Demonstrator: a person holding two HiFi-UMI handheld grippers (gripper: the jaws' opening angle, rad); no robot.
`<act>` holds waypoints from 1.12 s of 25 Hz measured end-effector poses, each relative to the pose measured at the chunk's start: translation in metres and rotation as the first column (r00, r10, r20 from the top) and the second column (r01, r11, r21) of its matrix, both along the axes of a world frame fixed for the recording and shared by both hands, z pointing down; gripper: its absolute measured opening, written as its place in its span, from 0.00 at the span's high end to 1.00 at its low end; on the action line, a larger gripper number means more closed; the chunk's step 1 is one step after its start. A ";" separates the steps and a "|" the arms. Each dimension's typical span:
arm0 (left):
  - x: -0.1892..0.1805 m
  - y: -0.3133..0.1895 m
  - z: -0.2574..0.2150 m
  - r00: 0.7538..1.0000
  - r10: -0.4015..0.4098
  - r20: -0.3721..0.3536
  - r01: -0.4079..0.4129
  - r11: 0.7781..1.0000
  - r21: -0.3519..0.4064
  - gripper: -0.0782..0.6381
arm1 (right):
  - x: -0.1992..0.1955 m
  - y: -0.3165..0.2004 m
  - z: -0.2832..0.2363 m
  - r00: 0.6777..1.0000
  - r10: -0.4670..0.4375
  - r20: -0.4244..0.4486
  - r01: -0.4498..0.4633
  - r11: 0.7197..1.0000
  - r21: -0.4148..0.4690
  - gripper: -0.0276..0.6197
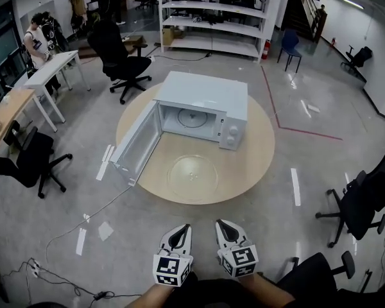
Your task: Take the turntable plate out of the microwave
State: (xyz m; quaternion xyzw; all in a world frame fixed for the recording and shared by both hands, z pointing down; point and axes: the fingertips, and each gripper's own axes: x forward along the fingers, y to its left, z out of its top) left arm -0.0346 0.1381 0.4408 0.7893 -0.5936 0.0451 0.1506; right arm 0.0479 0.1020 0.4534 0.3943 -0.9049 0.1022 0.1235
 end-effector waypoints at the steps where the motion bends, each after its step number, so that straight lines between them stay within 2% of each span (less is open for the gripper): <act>1: 0.010 0.007 -0.002 1.000 -0.001 0.008 0.001 1.000 0.005 0.83 | 0.008 0.007 -0.002 1.000 -0.002 0.004 0.002 1.000 0.005 0.93; 12: 0.105 0.105 -0.030 0.996 -0.086 0.028 0.085 0.996 0.041 0.83 | 0.095 0.097 -0.024 0.996 -0.073 0.046 0.071 0.996 0.049 0.93; 19: 0.145 0.164 -0.029 0.987 -0.158 0.025 0.157 0.987 0.038 0.83 | 0.137 0.152 -0.027 0.991 -0.126 0.055 0.123 0.991 0.055 0.93; 28: 0.179 0.220 -0.033 0.979 -0.200 0.051 0.198 0.979 0.040 0.83 | 0.168 0.206 -0.039 0.983 -0.170 0.070 0.164 0.983 0.082 0.93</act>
